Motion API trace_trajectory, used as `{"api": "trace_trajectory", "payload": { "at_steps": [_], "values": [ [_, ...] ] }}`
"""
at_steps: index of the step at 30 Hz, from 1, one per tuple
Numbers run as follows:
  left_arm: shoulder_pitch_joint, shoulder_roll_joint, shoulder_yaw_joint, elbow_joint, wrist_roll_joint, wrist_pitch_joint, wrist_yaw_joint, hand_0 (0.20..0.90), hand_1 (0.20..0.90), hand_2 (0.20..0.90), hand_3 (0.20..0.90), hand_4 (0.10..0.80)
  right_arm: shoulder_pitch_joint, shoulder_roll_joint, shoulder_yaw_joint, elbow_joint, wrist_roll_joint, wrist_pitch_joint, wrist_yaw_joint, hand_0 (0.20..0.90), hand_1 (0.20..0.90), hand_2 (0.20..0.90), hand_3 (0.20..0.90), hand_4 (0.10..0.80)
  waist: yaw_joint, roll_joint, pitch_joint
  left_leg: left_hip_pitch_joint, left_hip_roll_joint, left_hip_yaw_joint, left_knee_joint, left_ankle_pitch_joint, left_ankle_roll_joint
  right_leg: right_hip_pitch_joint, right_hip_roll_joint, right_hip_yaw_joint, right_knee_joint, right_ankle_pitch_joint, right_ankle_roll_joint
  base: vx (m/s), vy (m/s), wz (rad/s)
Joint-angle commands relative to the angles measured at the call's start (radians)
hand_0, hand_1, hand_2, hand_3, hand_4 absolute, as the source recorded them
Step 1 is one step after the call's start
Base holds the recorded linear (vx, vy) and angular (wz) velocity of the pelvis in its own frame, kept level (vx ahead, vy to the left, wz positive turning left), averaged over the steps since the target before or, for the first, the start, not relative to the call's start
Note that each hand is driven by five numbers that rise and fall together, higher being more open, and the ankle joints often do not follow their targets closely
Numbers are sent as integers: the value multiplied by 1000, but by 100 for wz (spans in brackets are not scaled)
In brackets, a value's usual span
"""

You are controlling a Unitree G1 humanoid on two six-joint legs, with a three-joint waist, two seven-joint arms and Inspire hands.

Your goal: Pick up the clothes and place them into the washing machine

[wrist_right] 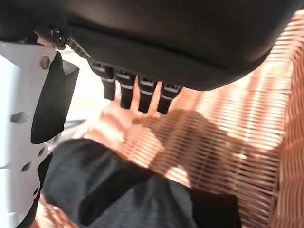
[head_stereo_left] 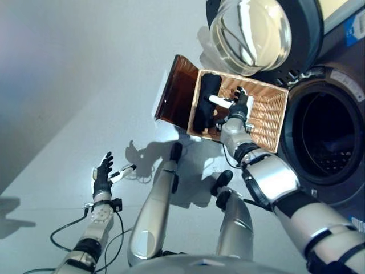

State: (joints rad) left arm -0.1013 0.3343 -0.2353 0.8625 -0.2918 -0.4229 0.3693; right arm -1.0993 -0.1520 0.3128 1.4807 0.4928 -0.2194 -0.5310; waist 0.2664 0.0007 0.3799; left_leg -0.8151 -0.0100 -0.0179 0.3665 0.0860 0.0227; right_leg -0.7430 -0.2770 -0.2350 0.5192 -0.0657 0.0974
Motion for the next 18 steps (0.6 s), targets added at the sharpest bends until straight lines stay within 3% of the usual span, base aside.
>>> {"api": "trace_trajectory", "payload": {
  "at_steps": [1,18],
  "values": [
    [10,50,9,-76,24,-50,58,900,900,900,900,800,-83,-73,-6,1,8,-56,-59,900,900,900,900,800,36,35,2,-46,-29,22,60,-134,-60,37,20,-20,-26,-54,-44,49,17,9],
    [3,50,33,-422,115,-95,133,900,900,900,900,800,-159,-170,2,52,-21,-21,-77,900,900,900,900,800,107,111,12,-145,-79,-16,114,-144,-46,-43,-32,-56,98,-105,-36,13,-7,14]
  ]
}}
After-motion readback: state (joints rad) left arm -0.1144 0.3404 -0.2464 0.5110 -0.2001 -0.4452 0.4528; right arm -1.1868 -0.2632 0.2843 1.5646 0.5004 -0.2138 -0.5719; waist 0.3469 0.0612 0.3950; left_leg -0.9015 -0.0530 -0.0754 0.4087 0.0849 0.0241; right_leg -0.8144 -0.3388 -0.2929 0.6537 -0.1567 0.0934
